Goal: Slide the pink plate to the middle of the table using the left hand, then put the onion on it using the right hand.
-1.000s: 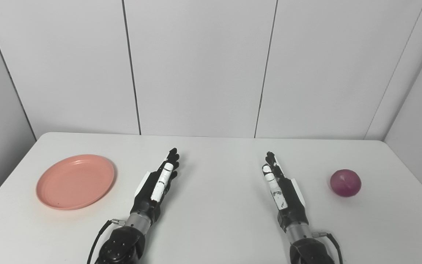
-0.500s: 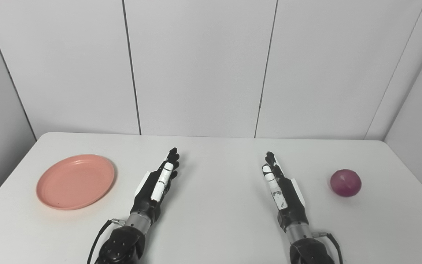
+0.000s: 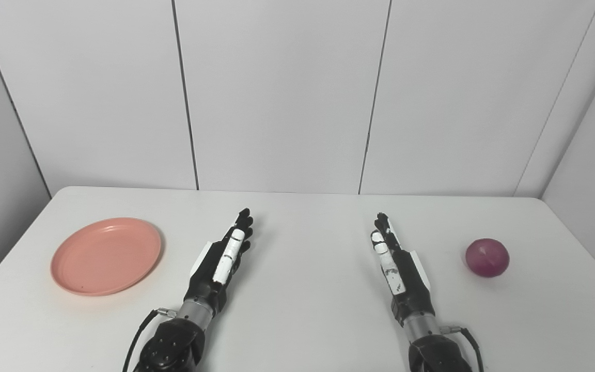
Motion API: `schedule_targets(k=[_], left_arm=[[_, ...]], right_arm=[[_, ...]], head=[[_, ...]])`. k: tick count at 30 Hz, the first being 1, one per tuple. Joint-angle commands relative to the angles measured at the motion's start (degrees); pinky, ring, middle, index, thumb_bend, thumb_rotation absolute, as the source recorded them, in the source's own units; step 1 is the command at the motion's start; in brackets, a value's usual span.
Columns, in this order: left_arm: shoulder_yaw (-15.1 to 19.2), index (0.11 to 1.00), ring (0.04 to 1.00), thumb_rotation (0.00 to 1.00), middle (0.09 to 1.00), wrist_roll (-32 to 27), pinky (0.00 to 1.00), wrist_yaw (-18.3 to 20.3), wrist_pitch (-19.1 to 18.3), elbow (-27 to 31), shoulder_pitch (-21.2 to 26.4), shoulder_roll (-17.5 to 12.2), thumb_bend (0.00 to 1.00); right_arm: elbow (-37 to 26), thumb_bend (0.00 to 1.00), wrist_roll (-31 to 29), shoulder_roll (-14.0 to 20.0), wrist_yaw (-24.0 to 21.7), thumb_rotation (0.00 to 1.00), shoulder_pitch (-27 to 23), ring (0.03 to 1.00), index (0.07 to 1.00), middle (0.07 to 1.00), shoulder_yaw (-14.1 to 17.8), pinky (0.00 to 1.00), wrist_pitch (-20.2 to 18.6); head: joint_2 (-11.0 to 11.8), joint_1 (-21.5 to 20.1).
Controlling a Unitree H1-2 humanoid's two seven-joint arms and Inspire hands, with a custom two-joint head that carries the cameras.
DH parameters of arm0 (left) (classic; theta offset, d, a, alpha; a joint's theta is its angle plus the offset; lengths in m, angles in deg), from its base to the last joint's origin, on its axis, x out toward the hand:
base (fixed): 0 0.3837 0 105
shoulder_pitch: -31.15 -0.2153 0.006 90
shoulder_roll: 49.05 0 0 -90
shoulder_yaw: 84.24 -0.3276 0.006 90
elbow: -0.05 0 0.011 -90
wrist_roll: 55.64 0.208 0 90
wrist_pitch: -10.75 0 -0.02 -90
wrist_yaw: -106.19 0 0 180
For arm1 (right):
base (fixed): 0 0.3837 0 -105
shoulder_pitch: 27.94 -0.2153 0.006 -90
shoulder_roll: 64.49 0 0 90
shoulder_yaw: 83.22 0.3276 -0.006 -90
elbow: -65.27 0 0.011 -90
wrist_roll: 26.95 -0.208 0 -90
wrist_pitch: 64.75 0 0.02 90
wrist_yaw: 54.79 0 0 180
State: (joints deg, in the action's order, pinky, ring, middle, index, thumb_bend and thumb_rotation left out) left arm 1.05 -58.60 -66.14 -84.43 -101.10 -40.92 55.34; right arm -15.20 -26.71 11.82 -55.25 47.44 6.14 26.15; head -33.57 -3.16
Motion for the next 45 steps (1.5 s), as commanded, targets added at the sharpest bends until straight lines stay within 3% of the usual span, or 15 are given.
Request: schedule_targets(k=[1,10,14,18,24,33,45], left_arm=[[0.22,1.0,1.0,1.0,1.0,-0.01,1.0,-0.1,0.63,1.77,1.87,0.35,0.64],[0.25,1.0,1.0,1.0,1.0,-0.09,1.0,-0.28,0.39,2.06,1.59,0.67,0.64],[-0.15,1.0,1.0,1.0,1.0,1.0,1.0,-1.09,0.9,2.23,1.57,1.15,0.64],[-0.64,1.0,1.0,1.0,1.0,2.26,1.0,-2.26,1.54,2.18,1.75,2.48,0.63],[-0.46,1.0,1.0,1.0,1.0,3.33,1.0,-3.9,2.0,1.29,2.52,3.8,0.62],[0.38,1.0,1.0,1.0,1.0,3.78,1.0,-5.75,3.69,-0.82,3.77,4.45,0.64],[1.05,1.0,1.0,1.0,1.0,2.66,1.0,-5.37,3.51,-0.05,3.86,4.15,0.65]], right_arm=[[-1.59,0.6,-0.3,0.11,-0.43,0.95,-2.9,0.995,1.0,1.0,0.07,1.0,2.24],[-1.5,0.58,-1.02,0.41,-1.2,0.95,-2.64,1.0,1.0,1.0,0.22,1.0,2.6],[-1.51,0.58,-1.63,1.31,-2.12,0.96,-2.28,1.0,1.0,1.0,0.54,1.0,2.92],[-1.88,0.56,-3.57,2.28,-3.34,0.95,-1.79,1.0,1.0,1.0,1.37,1.0,3.13],[-1.36,0.5,-6.31,3.2,-5.22,0.96,-1.86,1.0,1.0,1.0,2.23,1.0,2.48],[-1.56,0.42,-7.12,4.61,-6.98,1.0,-1.18,1.0,1.0,1.0,2.62,1.0,2.91],[-3.46,0.33,-6.61,4.34,-6.39,1.0,-0.56,1.0,1.0,1.0,2.68,1.0,2.31]], head=[[-0.06,0.01],[0.61,1.87],[1.77,6.17],[3.88,13.69],[6.05,18.96],[8.99,23.15],[11.28,24.39]])
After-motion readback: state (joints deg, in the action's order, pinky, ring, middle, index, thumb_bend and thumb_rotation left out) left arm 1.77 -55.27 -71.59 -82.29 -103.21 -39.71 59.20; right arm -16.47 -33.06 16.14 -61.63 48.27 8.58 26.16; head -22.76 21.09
